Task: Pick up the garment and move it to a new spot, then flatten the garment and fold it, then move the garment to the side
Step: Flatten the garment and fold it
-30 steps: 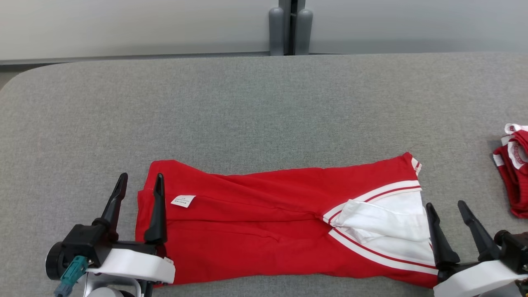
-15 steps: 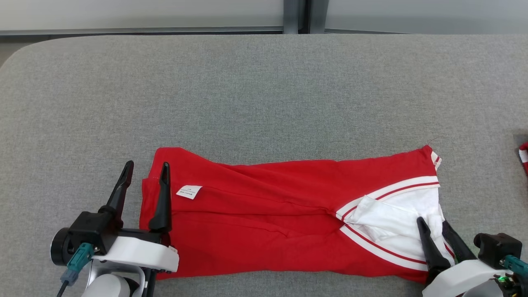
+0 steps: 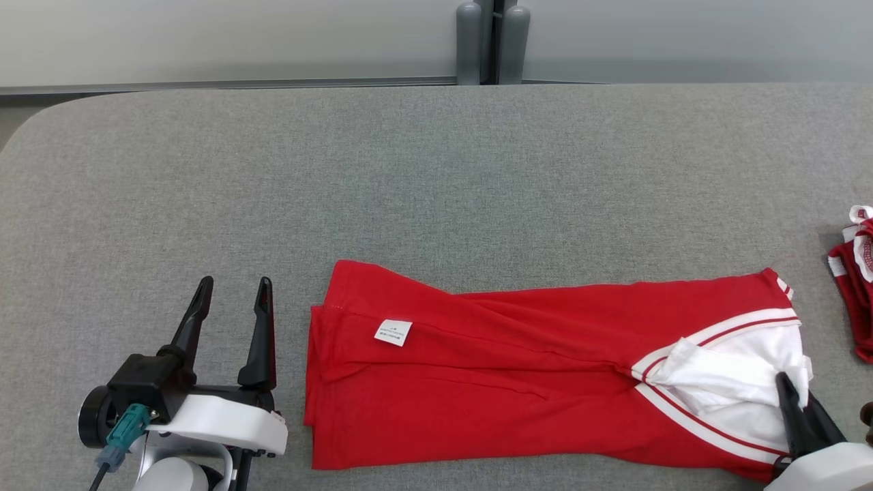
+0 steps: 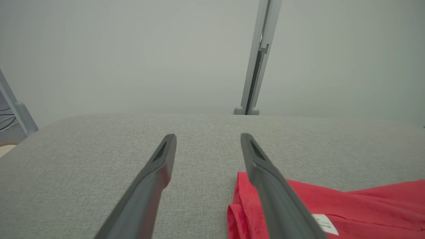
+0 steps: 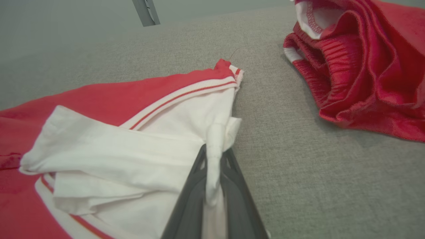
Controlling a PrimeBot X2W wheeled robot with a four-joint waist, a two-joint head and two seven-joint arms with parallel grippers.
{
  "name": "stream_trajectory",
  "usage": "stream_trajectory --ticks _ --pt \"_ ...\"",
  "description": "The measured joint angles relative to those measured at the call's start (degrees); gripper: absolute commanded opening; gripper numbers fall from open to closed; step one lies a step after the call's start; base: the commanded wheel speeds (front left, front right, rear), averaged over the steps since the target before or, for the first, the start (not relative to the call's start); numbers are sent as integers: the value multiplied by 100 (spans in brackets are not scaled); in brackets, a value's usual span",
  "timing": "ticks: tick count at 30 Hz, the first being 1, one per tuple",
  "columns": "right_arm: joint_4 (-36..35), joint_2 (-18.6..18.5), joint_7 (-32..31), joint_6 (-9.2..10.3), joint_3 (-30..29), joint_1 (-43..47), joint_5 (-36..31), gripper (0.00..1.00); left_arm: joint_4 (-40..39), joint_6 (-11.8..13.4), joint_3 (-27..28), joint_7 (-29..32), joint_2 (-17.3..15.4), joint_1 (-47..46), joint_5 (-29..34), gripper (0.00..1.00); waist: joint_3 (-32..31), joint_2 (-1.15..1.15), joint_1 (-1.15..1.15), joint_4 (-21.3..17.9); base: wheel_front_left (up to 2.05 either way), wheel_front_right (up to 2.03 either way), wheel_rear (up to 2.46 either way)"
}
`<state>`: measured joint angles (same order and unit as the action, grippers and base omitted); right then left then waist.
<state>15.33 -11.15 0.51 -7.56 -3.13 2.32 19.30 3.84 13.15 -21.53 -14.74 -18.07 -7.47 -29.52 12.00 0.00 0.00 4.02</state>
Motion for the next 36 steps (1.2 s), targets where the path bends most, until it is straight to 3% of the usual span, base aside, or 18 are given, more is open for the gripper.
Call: stream_trajectory --ticks 7,14,20,25,35,36 --pt "-606 -105 -89 3 89 -91 -132 0 15 -24 11 -11 -34 27 -24 100 -100 0 0 -28 0 0 0" --pt "-1634 124 -645 8 1422 -635 -203 0 -15 -12 5 3 -46 127 -64 100 -235 0 0 -82 0 0 0" --pt "-1178 614 -677 7 2971 -1295 123 0 4 2 -57 45 -10 152 -93 100 -352 0 0 7 0 0 0" --pt "-405 780 -604 8 3921 -1723 390 0 45 -25 -175 86 67 154 -116 100 -433 0 0 203 0 0 0" --pt "706 824 -44 8 4857 -2406 1172 0 154 -144 -322 59 194 -7 -88 100 -285 0 0 507 0 0 0" --pt "818 825 1 8 4913 -2475 1247 36 168 -156 -330 58 204 -22 -82 100 -252 0 0 522 0 0 0"
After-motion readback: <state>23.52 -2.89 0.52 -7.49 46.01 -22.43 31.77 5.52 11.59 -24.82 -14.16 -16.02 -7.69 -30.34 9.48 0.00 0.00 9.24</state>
